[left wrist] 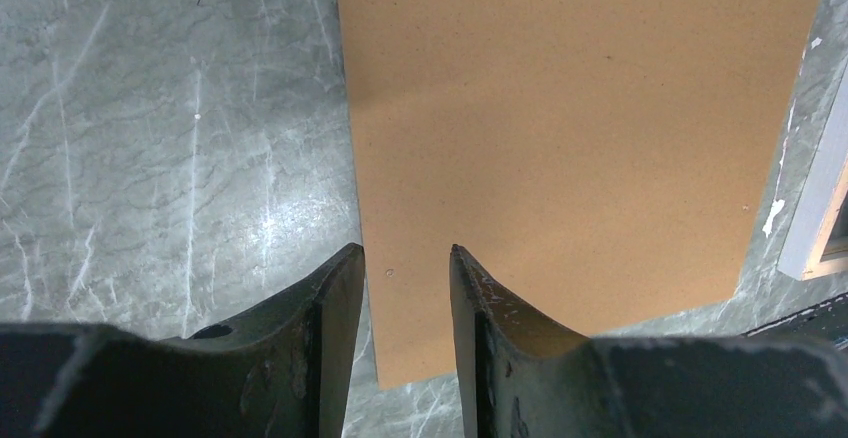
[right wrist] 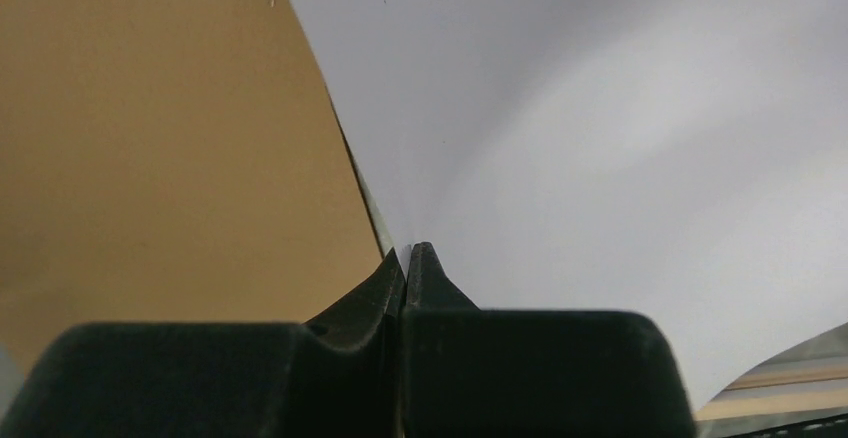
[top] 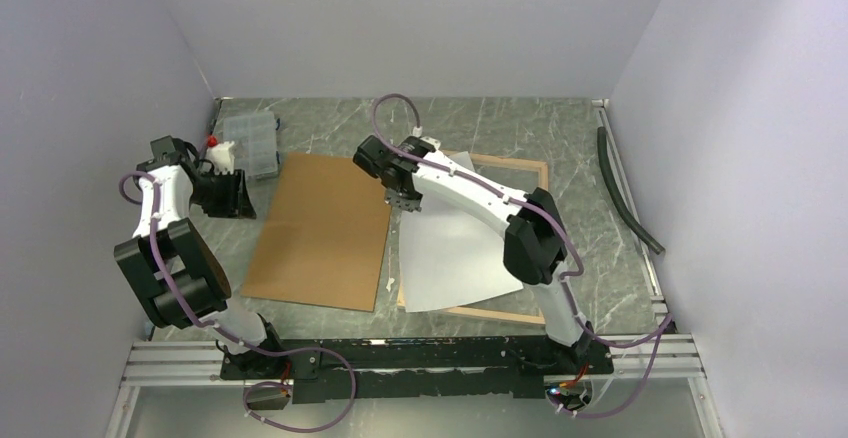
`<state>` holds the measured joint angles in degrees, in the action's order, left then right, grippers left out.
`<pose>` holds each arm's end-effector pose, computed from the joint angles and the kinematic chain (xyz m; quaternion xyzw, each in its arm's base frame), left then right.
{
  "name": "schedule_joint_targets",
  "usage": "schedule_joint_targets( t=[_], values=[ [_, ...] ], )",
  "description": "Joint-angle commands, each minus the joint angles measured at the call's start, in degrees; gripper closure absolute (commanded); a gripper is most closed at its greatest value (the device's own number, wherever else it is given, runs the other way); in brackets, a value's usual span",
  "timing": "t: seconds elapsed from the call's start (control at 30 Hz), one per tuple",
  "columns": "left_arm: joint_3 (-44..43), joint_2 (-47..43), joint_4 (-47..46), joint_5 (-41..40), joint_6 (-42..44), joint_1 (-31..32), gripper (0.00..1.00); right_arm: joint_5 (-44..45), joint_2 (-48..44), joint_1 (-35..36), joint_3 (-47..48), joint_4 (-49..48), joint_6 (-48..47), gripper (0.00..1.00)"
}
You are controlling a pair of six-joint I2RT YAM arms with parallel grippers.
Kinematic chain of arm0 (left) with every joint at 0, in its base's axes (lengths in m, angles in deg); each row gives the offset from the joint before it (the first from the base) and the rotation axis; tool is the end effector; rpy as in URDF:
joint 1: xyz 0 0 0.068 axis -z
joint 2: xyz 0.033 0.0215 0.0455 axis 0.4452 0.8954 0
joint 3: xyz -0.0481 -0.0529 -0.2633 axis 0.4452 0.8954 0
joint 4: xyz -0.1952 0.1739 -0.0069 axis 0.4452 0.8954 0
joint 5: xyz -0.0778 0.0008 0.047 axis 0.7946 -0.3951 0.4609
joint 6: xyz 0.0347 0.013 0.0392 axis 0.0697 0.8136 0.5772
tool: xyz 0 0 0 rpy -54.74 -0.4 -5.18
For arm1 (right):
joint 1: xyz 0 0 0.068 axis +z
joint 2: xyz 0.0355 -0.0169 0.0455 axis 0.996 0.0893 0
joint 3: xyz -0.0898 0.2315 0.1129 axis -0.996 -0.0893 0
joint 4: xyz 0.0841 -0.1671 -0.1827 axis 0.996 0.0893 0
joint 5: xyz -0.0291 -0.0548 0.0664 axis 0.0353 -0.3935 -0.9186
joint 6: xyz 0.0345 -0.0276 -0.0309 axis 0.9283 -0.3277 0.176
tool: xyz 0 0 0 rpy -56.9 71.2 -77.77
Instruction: Put the photo into the frame
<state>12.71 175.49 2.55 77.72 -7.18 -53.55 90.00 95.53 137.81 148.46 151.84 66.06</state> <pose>0.2743 0.1216 0.2474 0.0320 0.9595 -0.1520 0.2350 0.2732 0.3354 0.2662 0.1816 0.9491 0.0011 0.2575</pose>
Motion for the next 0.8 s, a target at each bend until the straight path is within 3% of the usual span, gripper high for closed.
schedule_joint_targets(
  t=[0.0, 0.33, 0.77],
  values=[
    [0.3, -1.9, -1.4, 1.6, 0.0, 0.2, 0.57, 0.4, -1.0, -1.9, 0.9, 0.7, 9.4, 1.0],
    [1.2, -1.4, -2.3, 1.7, -0.4, 0.8, 0.55, 7.4, -7.4, -4.0, -9.3, -1.0, 18.6, 1.0],
    [2.2, -1.3, -3.1, 1.3, -0.3, 0.8, 0.55, 7.8, -7.1, -8.5, -9.8, -0.5, 20.3, 1.0]
  ],
)
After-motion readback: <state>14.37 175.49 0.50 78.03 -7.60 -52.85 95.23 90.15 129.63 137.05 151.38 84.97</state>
